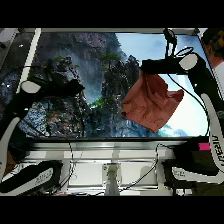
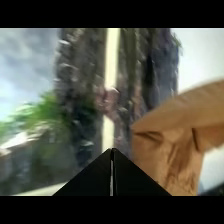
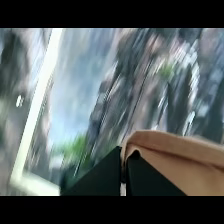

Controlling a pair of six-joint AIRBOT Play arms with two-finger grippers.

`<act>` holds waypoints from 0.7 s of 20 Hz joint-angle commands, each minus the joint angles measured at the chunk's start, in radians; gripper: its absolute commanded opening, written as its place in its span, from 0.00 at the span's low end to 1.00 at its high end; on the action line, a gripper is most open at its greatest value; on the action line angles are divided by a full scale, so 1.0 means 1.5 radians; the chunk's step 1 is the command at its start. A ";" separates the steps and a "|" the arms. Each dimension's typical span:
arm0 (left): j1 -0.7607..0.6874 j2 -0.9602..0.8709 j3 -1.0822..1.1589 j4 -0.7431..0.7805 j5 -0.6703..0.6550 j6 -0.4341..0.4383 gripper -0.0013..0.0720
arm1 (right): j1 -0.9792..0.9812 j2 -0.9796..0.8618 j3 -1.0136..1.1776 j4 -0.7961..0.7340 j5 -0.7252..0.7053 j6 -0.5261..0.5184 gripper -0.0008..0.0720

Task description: Fold the clothes and pants, and hang the long-sleeved shirts on hangers.

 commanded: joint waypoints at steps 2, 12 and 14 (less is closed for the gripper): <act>-0.089 -0.064 0.000 -0.081 0.035 0.080 0.05 | 0.000 -0.019 0.000 -0.022 -0.176 0.000 0.02; -0.263 -0.150 0.000 -0.113 0.115 0.082 0.74 | -0.060 -0.017 0.000 -0.122 -0.184 0.000 0.48; -0.286 -0.173 0.000 -0.113 0.133 0.118 0.74 | -0.100 -0.017 0.000 -0.122 -0.130 0.000 0.48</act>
